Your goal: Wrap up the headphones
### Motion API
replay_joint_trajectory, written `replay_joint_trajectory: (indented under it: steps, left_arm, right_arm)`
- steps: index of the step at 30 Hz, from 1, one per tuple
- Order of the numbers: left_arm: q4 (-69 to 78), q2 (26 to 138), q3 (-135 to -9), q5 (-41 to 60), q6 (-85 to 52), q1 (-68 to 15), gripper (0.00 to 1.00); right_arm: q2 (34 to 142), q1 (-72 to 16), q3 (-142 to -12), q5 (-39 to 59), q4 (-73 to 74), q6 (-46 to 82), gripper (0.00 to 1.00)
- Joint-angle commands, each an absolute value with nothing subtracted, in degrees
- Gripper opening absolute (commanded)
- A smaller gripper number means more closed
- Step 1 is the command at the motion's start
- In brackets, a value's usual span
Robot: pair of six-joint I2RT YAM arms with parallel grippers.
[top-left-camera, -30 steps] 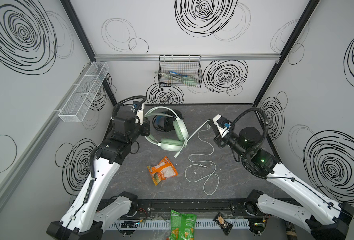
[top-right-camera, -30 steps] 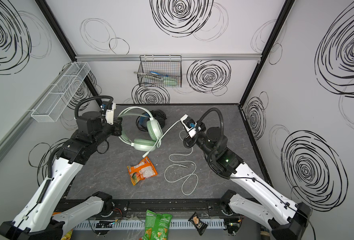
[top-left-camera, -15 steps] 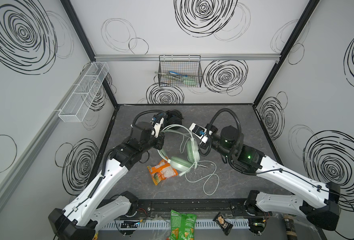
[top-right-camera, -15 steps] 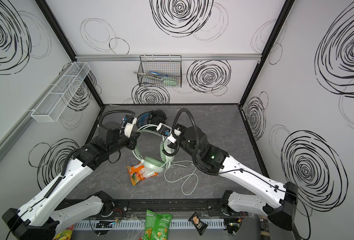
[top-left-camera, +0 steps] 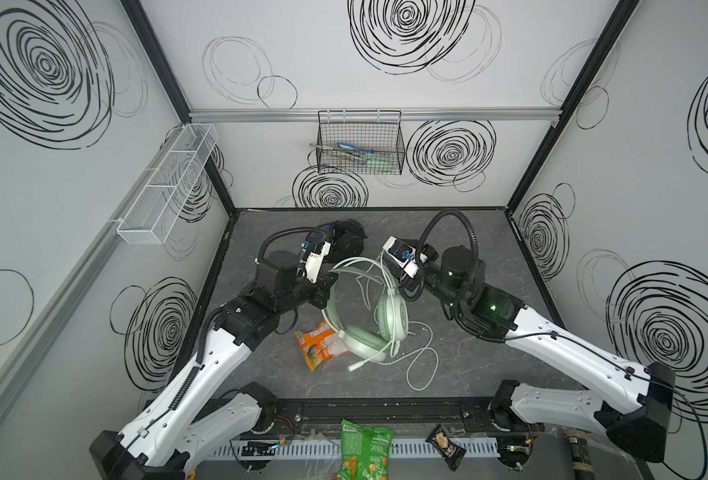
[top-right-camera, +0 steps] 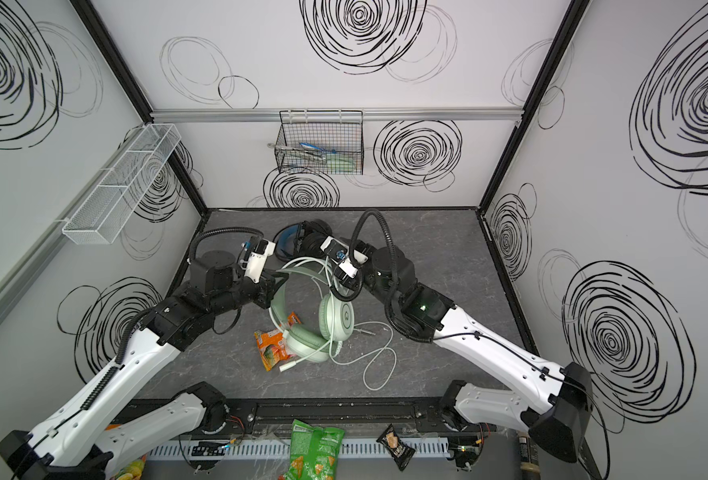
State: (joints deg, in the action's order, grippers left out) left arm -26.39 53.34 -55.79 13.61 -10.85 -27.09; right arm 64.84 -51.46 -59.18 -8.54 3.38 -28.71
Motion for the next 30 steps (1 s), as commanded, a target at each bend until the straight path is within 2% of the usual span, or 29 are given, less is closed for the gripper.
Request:
replay_joint_trajectory:
  steps: [1,7,13,30]
  left_arm:
    - [-18.63,51.08,-56.08,21.25,-15.65,-25.32,0.00]
    - [-13.47,49.59,-54.87,31.05,-21.85,-20.35,0.00]
    - [-8.04,48.88,-53.63,35.25,-27.73,-19.46,0.00]
    - [5.82,49.04,-52.75,36.03,-44.28,-18.63,0.00]
  right_arm:
    - [62.53,-50.23,-57.82,-5.27,7.33,-26.41,0.59]
    - [61.60,-46.66,-56.79,-1.64,7.64,-23.63,0.68]
    - [61.55,-45.79,-55.84,0.69,8.79,-22.80,0.75]
    - [55.23,-45.70,-41.48,9.44,22.31,-13.90,0.84]
